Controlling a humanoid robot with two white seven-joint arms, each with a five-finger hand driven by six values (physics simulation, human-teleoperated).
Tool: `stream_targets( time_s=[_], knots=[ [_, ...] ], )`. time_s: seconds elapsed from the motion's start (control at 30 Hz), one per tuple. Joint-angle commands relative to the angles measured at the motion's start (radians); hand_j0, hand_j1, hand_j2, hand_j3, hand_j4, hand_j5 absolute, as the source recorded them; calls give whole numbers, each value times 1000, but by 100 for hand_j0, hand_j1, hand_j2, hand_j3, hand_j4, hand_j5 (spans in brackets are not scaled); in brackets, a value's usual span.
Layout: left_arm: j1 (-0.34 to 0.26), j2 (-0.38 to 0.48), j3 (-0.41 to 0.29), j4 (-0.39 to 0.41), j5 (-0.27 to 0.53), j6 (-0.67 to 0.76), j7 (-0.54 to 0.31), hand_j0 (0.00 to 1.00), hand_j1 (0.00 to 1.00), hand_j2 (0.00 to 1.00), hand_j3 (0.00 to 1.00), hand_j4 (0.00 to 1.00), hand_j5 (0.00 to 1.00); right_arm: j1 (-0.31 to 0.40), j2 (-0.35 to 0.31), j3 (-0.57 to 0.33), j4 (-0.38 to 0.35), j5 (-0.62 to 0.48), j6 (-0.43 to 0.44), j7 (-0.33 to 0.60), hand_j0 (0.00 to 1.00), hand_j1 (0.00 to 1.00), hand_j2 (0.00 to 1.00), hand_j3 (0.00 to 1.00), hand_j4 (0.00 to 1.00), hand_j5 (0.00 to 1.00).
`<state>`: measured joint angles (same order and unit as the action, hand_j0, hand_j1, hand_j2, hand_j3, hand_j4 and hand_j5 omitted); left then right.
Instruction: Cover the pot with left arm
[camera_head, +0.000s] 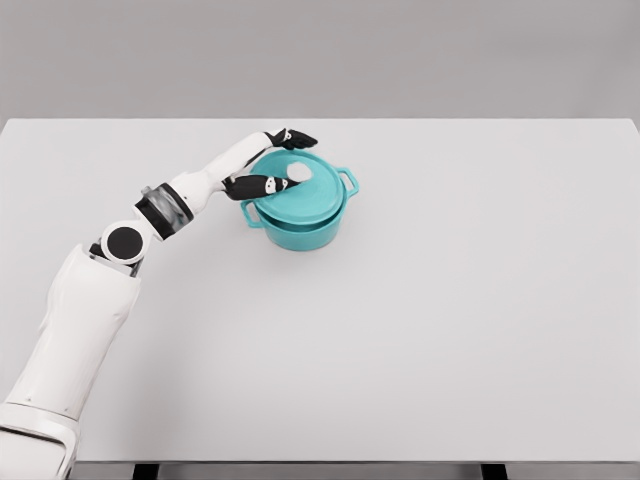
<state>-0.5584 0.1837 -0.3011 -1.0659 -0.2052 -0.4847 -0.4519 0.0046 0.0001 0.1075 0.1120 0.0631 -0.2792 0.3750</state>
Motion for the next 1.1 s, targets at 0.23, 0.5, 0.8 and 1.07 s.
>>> stream_targets(
  time_s=[0.23, 0.5, 0.8, 1.07],
  knots=[
    [2, 8, -9, 11, -5, 1, -7, 100, 100, 100, 100, 100, 100, 0, 0, -2, 0, 1, 0, -1, 100, 100, 100, 100, 100, 100],
    [-2, 10, -36, 20, -7, 3, -10, 100, 100, 100, 100, 100, 100, 0, 0, 0, 0, 1, 0, -1, 100, 100, 100, 100, 100, 100],
    [-11, 11, -36, 32, -2, 1, -11, 100, 100, 100, 100, 100, 100, 0, 0, 0, 0, 0, 0, 1, 100, 100, 100, 100, 100, 100],
    [-14, 13, -35, 20, 26, 0, -28, 100, 100, 100, 100, 100, 100, 2, 0, 0, 0, 1, 0, 1, 100, 100, 100, 100, 100, 100]
  ],
)
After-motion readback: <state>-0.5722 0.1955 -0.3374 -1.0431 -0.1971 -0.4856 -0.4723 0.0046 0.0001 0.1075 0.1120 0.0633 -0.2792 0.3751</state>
